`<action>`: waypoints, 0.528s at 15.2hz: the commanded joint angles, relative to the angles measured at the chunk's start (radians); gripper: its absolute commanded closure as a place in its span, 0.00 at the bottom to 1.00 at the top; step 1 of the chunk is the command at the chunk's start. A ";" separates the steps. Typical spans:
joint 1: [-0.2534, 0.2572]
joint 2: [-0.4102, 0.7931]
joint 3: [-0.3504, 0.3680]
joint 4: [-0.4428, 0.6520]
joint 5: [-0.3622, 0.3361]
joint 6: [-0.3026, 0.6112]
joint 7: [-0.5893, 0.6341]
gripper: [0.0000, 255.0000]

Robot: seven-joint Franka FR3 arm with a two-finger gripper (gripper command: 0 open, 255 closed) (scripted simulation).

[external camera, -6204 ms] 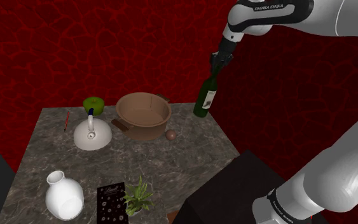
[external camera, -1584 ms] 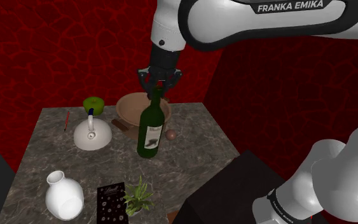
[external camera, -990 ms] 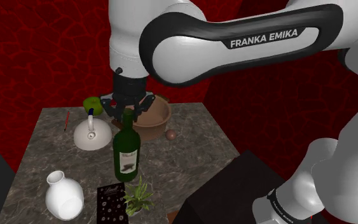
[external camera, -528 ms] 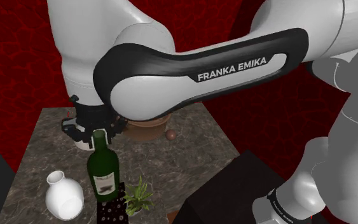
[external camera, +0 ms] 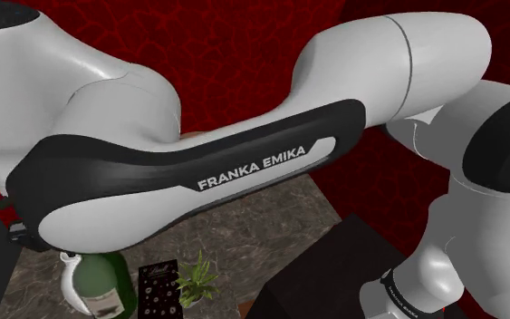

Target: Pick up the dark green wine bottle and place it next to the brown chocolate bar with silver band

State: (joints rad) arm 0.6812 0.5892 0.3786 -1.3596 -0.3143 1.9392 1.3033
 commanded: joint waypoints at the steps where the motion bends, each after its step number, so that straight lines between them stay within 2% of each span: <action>1: 0.046 0.066 -0.004 0.088 -0.018 -0.025 0.029 1.00; 5: 0.139 0.223 -0.019 0.311 -0.046 -0.093 0.059 1.00; 8: 0.135 0.229 -0.022 0.281 -0.050 -0.058 0.065 1.00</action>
State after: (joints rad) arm 0.8189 0.8190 0.3572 -1.0666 -0.3634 1.8691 1.3666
